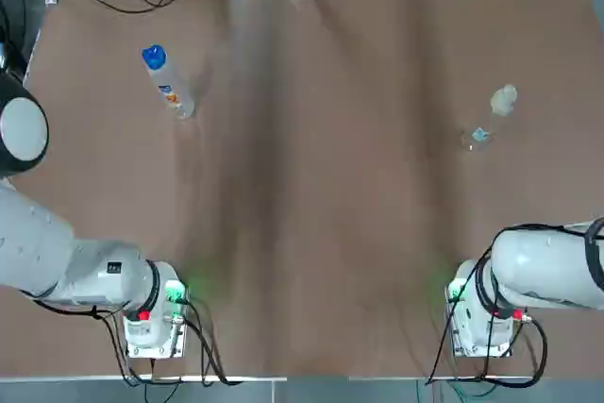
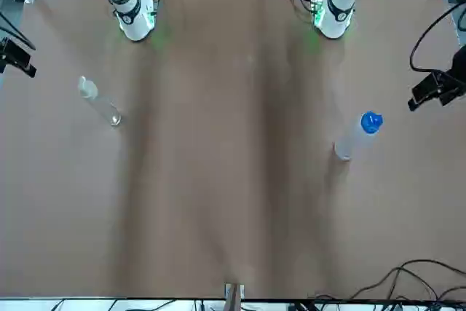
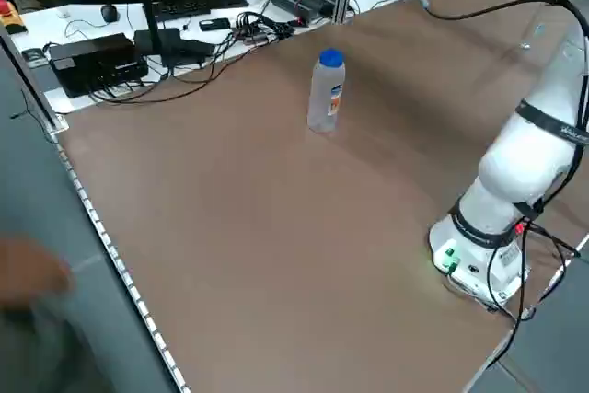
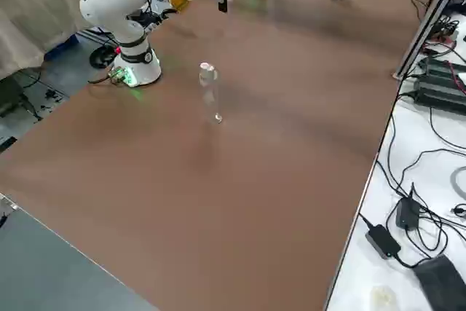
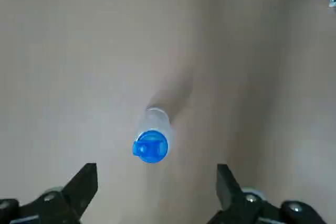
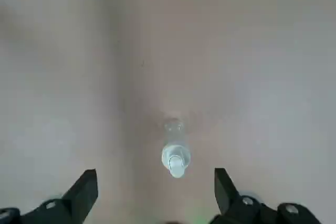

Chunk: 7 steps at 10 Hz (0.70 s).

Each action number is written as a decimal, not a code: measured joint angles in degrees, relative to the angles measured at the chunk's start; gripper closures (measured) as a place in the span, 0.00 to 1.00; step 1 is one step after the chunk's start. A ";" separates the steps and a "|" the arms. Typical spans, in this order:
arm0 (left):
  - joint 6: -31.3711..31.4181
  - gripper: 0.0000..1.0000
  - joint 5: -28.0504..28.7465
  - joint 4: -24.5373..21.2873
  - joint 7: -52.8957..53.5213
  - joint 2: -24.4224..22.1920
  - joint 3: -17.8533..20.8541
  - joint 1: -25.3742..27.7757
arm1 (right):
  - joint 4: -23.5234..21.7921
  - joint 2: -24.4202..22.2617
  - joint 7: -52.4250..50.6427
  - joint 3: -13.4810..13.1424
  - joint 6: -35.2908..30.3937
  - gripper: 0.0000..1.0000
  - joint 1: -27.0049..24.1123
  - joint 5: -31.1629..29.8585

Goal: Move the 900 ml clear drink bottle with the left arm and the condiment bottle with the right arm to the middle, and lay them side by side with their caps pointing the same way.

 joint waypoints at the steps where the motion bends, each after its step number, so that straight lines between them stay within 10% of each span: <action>1: 0.00 0.00 0.00 0.00 0.00 0.00 0.01 0.00 | 0.00 0.00 0.00 0.00 -0.01 0.02 0.00 0.00; 7: -0.74 0.00 -0.02 -0.76 0.03 3.16 0.44 3.86 | -2.04 0.11 0.02 -0.22 -0.10 0.02 -0.02 0.00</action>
